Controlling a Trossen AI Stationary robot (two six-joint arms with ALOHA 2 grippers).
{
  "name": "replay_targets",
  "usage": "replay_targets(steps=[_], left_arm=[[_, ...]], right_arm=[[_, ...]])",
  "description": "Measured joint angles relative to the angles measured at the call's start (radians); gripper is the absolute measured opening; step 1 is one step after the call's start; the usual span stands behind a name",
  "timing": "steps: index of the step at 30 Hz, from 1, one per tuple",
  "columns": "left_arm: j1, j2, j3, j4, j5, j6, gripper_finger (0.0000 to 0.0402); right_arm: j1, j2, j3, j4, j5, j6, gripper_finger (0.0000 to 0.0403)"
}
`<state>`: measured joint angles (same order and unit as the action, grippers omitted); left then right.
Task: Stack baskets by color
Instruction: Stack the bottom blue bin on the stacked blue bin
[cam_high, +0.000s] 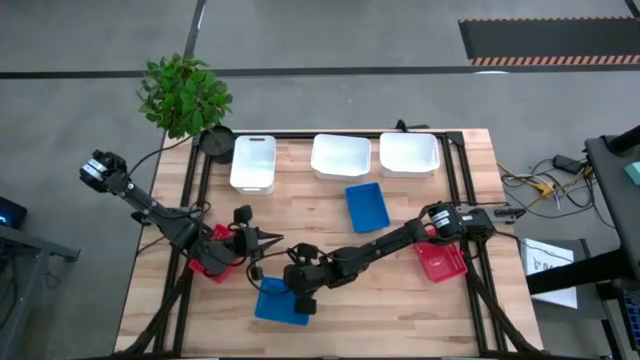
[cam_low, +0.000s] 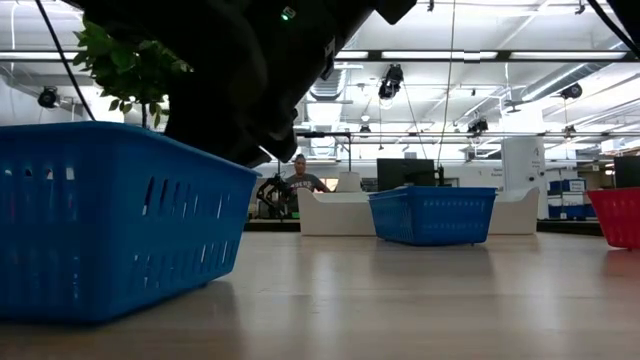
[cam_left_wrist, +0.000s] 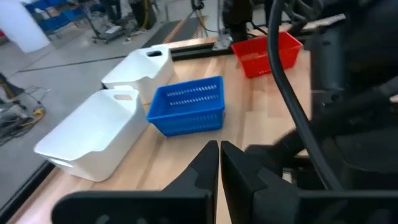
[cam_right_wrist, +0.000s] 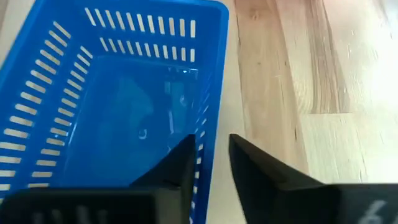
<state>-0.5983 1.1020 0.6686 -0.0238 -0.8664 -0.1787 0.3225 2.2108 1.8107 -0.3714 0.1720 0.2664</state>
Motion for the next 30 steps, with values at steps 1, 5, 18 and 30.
replay_targets(steps=[1,5,18,30], left_arm=[[0.000,-0.003,-0.001,0.006,-0.018,0.000,0.0001],[0.000,-0.007,-0.004,0.018,-0.084,-0.004,0.0001],[0.000,-0.033,-0.004,0.061,-0.138,-0.026,0.0001],[0.000,-0.035,-0.011,0.061,-0.134,-0.051,0.0001]], right_arm=[[-0.001,0.000,0.000,0.000,-0.002,-0.006,0.0070],[-0.004,-0.006,0.000,0.000,-0.054,-0.027,0.0017],[0.010,-0.142,-0.001,-0.330,-0.102,-0.031,0.0009],[0.013,-0.359,-0.079,-0.596,0.085,0.103,0.0009]])
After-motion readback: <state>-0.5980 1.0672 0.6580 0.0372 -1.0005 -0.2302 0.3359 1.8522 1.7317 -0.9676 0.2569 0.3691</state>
